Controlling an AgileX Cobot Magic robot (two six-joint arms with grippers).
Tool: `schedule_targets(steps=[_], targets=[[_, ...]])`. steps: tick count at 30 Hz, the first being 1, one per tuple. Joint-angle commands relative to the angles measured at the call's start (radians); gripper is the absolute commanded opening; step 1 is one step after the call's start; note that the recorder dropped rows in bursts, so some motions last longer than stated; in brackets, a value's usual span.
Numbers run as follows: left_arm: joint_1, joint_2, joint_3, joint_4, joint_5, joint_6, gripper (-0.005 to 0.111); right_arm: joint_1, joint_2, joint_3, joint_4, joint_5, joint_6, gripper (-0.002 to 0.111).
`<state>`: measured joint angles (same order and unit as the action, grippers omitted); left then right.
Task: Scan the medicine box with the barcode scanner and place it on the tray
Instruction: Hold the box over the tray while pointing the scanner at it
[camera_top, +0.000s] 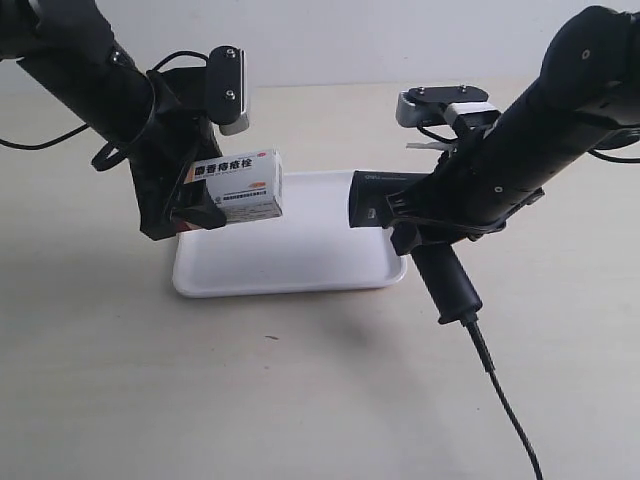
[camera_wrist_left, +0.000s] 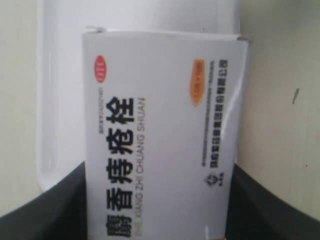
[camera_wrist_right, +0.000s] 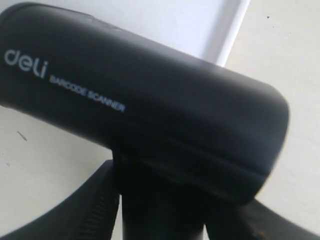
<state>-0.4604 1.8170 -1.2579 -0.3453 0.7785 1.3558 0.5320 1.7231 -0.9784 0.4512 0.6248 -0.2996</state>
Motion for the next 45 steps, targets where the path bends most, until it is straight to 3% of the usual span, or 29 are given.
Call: schedule_targets(steps=[1,5,11,14,21,33,45], targets=[[0.002,-0.01,-0.009,-0.015,0.003,0.004,0.0,0.002,-0.005,-0.006,0.028,-0.011,-0.027,0.0],[0.002,-0.01,-0.009,-0.015,0.013,0.004,0.0,0.002,-0.007,-0.006,-0.007,-0.022,0.003,0.0],[0.002,-0.01,-0.009,-0.019,0.011,0.004,0.0,-0.03,-0.044,-0.006,-0.301,-0.026,0.3,0.0],[0.002,-0.01,-0.009,-0.034,0.003,0.004,0.0,-0.089,-0.057,-0.006,-0.342,-0.024,0.391,0.0],[0.002,-0.002,-0.009,-0.034,-0.031,0.004,0.0,-0.192,-0.038,-0.006,-0.328,-0.033,0.396,0.0],[-0.027,0.083,-0.012,-0.037,-0.129,0.004,0.0,-0.195,0.06,-0.006,-0.274,-0.077,0.326,0.0],[-0.027,0.114,-0.016,-0.037,-0.13,0.004,0.0,-0.195,0.126,-0.006,-0.188,-0.127,0.246,0.0]])
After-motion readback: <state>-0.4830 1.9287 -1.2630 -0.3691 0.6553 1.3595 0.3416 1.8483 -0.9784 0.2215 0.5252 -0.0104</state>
